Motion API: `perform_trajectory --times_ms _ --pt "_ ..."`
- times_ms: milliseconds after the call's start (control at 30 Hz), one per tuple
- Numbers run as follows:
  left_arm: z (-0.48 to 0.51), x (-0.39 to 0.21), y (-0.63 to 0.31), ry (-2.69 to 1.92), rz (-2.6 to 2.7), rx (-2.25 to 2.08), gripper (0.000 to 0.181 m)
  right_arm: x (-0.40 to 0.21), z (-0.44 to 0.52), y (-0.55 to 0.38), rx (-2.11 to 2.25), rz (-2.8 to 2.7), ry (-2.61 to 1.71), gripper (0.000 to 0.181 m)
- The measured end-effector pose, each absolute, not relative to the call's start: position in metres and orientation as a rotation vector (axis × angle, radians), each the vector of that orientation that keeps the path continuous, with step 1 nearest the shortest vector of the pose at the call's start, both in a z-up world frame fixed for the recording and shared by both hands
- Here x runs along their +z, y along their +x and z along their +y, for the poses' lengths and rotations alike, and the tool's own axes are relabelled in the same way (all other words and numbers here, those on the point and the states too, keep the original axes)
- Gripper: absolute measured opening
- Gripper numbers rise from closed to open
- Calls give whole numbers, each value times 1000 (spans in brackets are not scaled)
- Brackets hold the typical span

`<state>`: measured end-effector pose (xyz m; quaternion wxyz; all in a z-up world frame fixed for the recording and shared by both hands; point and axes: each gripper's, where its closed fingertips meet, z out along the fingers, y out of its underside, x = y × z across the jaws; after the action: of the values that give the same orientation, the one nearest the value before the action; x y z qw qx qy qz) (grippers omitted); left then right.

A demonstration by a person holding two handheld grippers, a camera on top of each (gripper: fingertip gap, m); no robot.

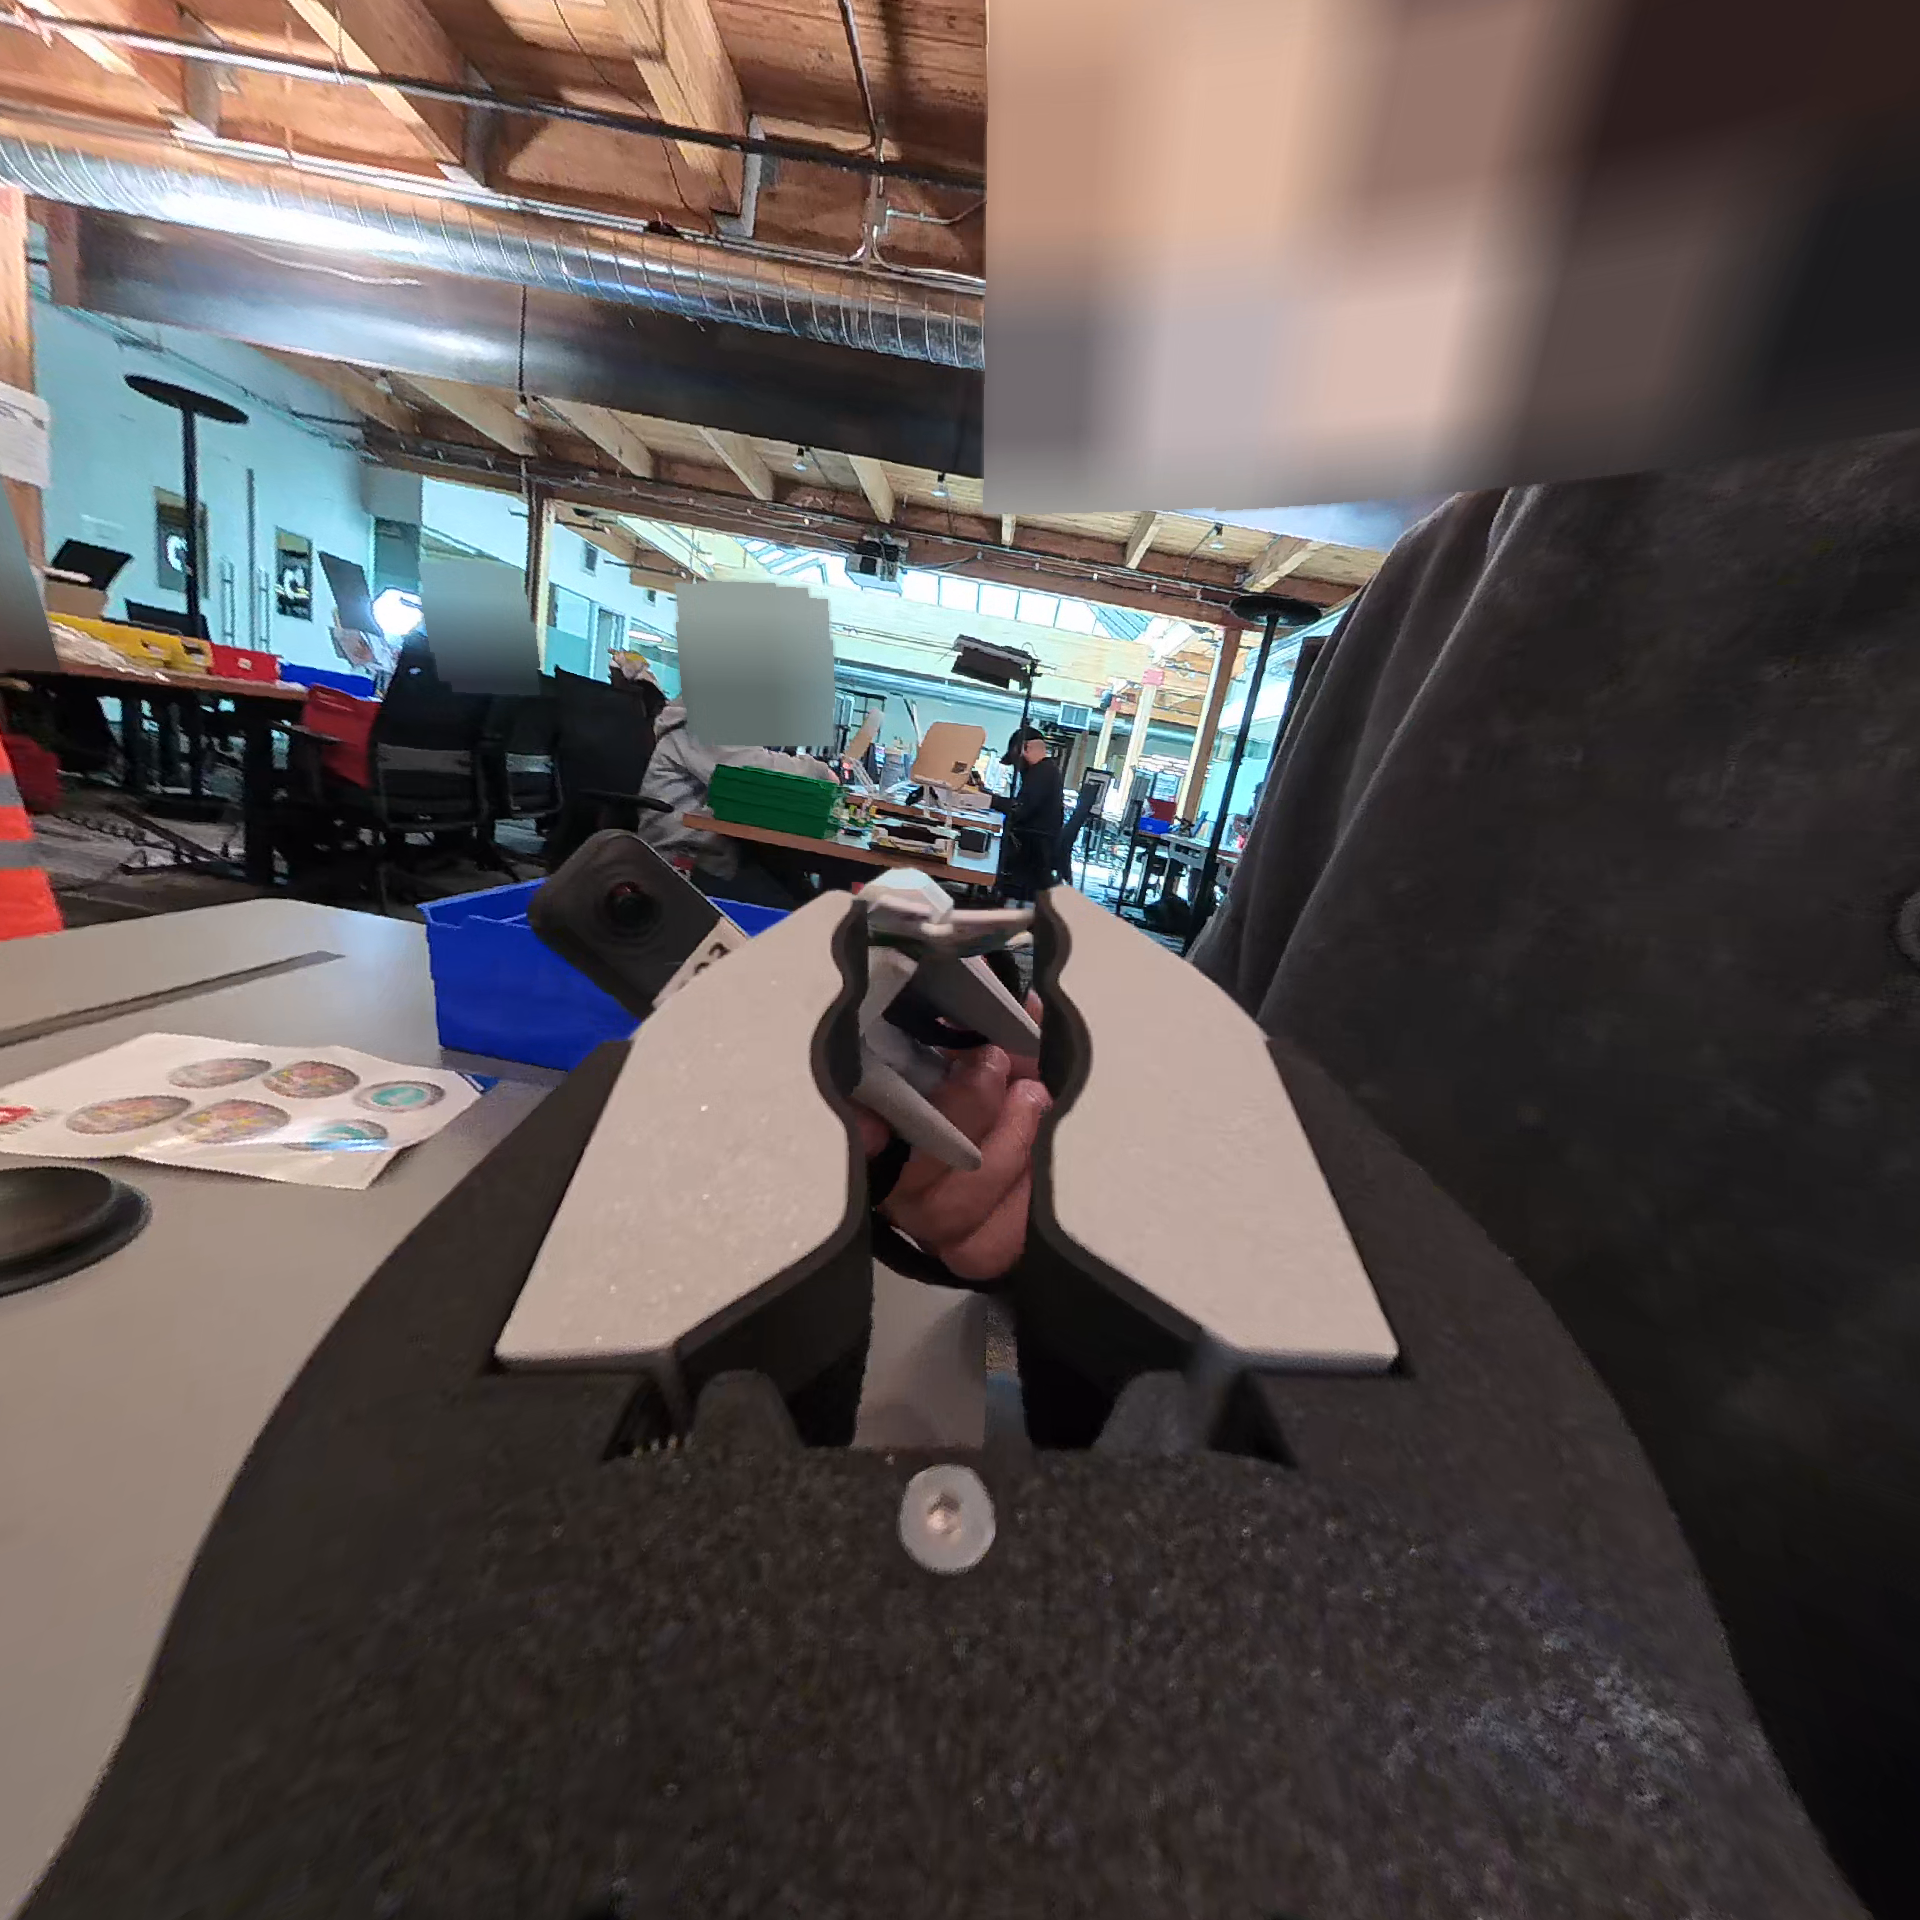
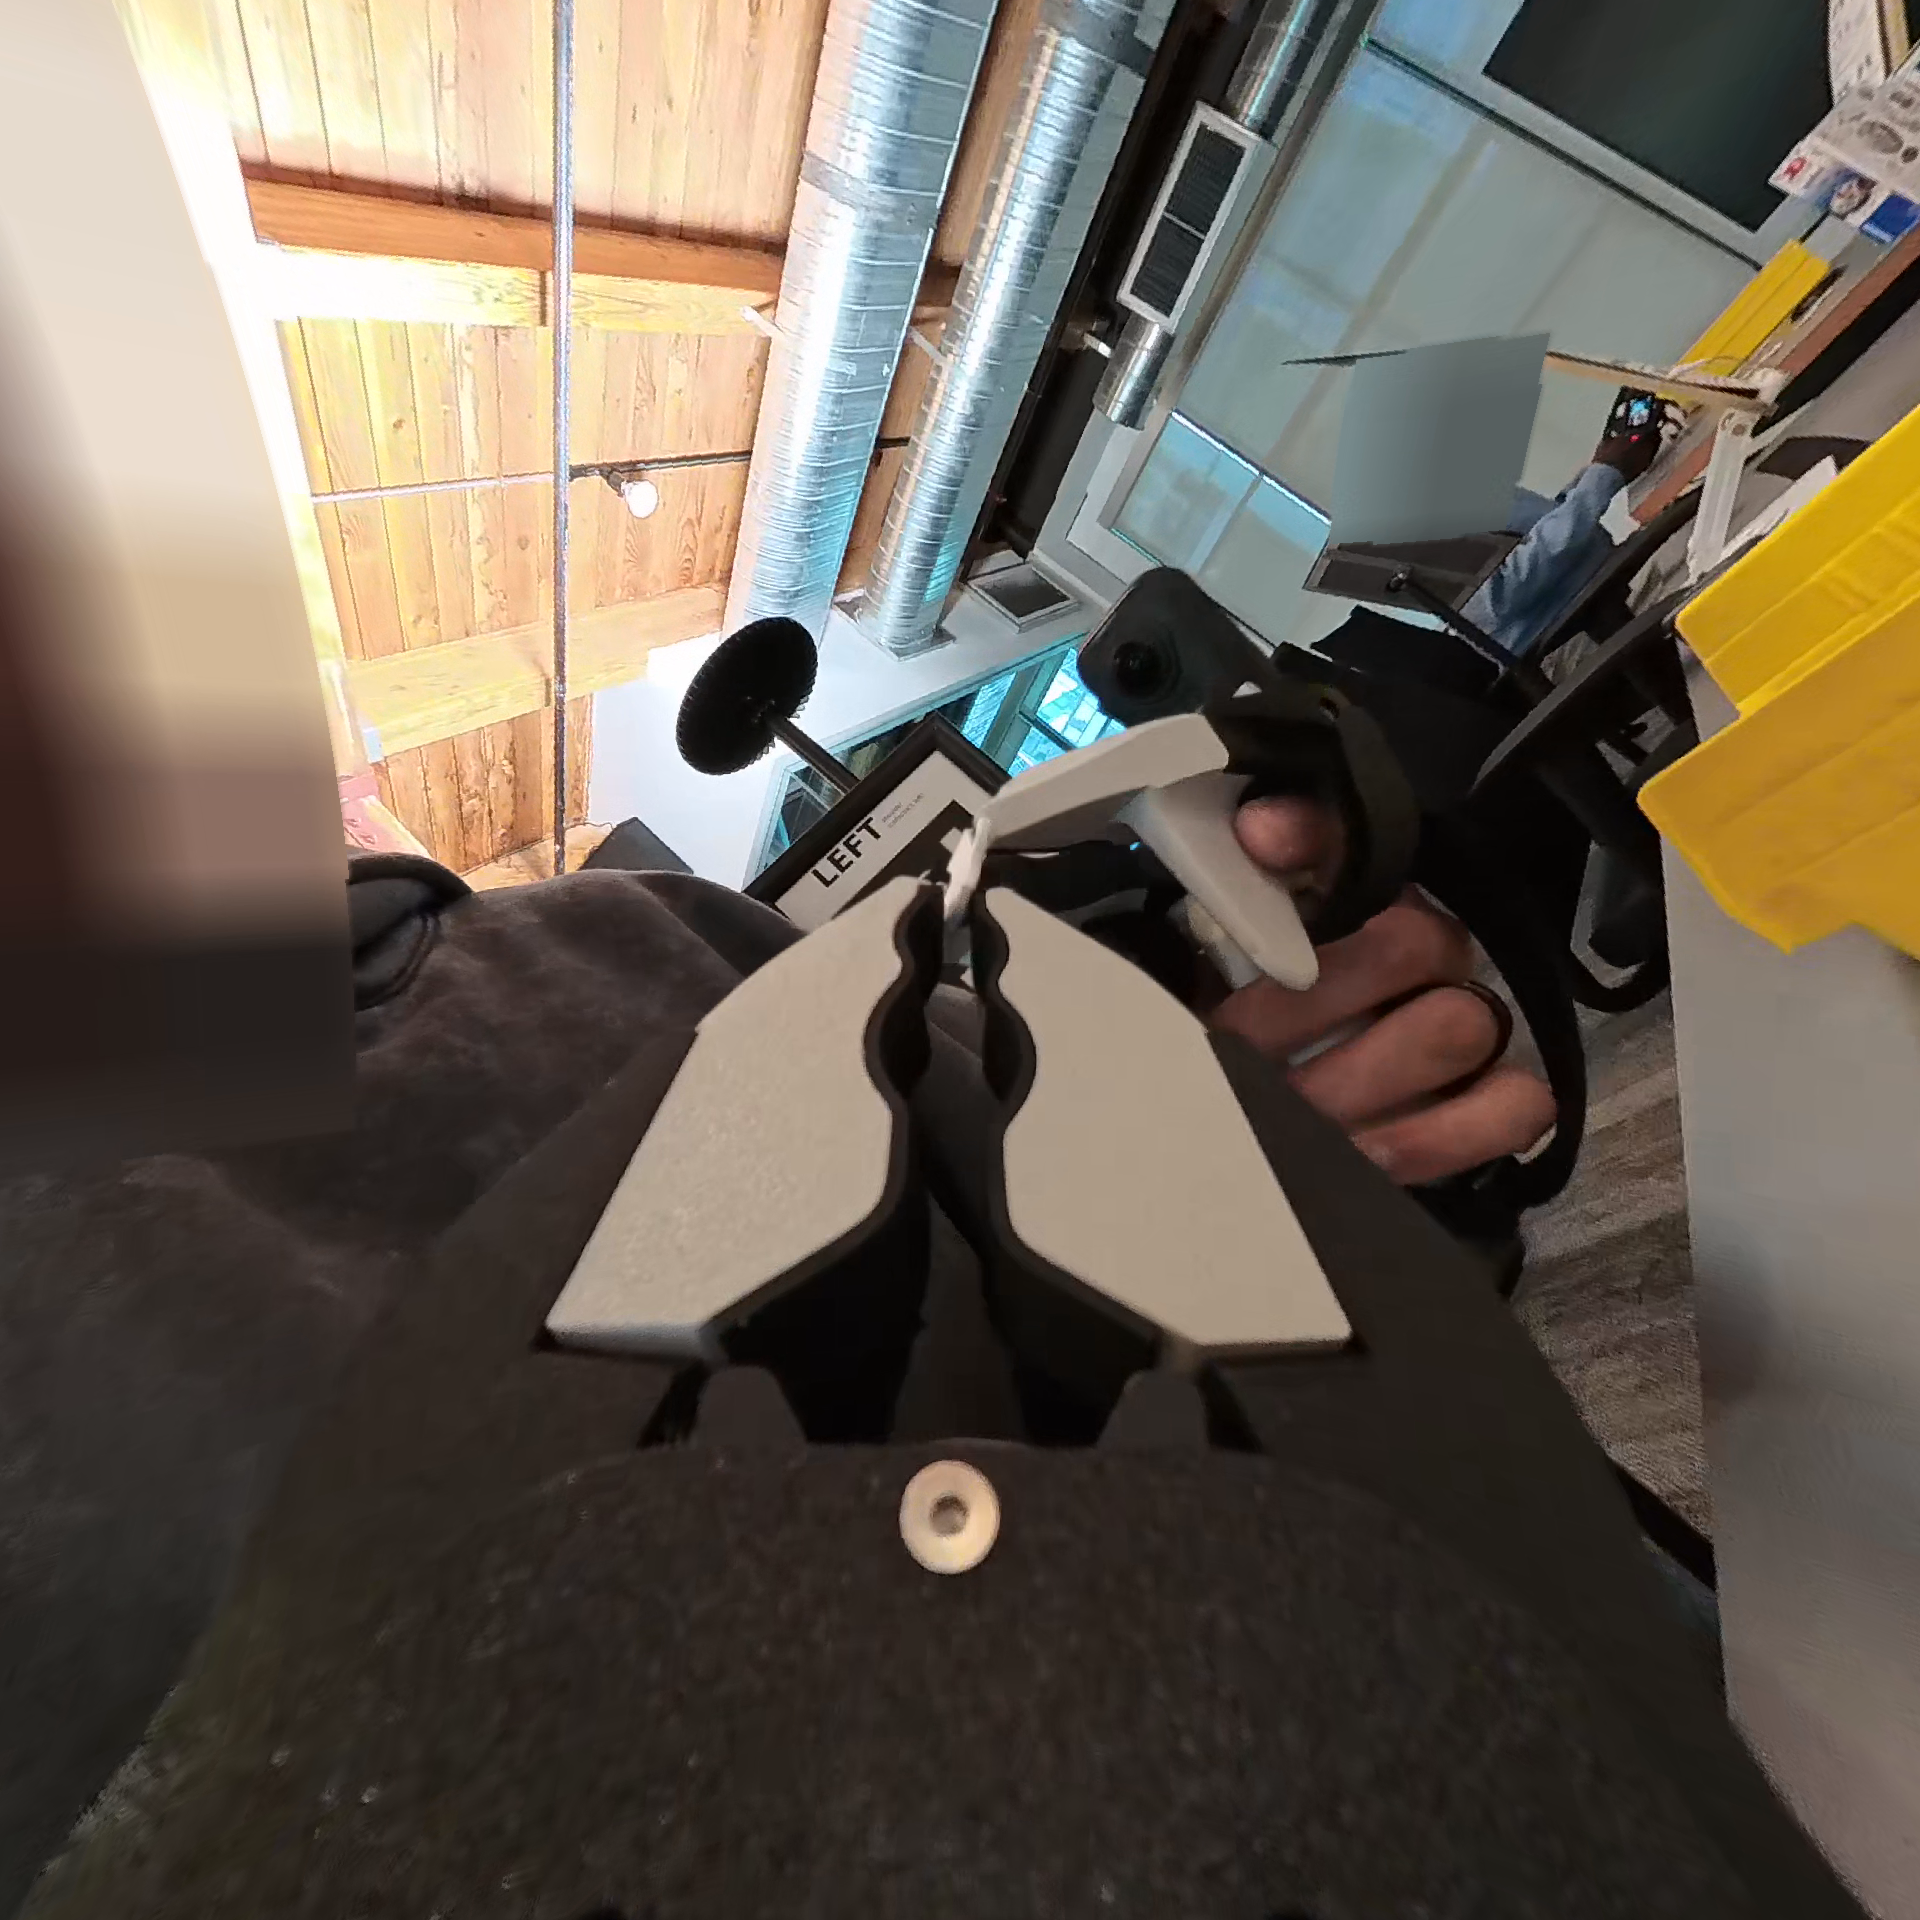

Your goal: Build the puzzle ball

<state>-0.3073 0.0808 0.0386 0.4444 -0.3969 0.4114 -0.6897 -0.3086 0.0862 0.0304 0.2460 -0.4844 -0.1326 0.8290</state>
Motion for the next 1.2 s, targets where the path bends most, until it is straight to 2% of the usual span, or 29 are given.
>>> perform_trajectory --times_ms 100,133,167,333,567,667,800,1000,1200 --pt "81 33 -309 -1016 1027 -1731 28 25 86 -310 2249 -376 -1351 5" --pt "80 32 -311 -1014 1034 -1745 13 25 88 -309 2247 -360 -1342 3" --pt "82 30 -313 -1029 1022 -1748 7 24 93 -307 2241 -322 -1340 3" --pt "105 -2 -322 -1256 978 -1538 23 3 120 -302 2084 -224 -1460 2" --pt "126 -39 -324 -1518 825 -1471 31 -24 140 -310 1692 -242 -1628 2" --pt "132 -38 -324 -1548 727 -1565 30 -28 139 -316 1576 -287 -1634 2" --pt "131 -37 -324 -1559 721 -1621 14 -30 136 -321 1578 -284 -1625 2" --pt "125 -44 -317 -1592 775 -1608 4 -37 132 -328 1613 -291 -1633 2" --pt "131 -51 -321 -1690 729 -1632 2 -41 134 -322 1589 -310 -1648 7"
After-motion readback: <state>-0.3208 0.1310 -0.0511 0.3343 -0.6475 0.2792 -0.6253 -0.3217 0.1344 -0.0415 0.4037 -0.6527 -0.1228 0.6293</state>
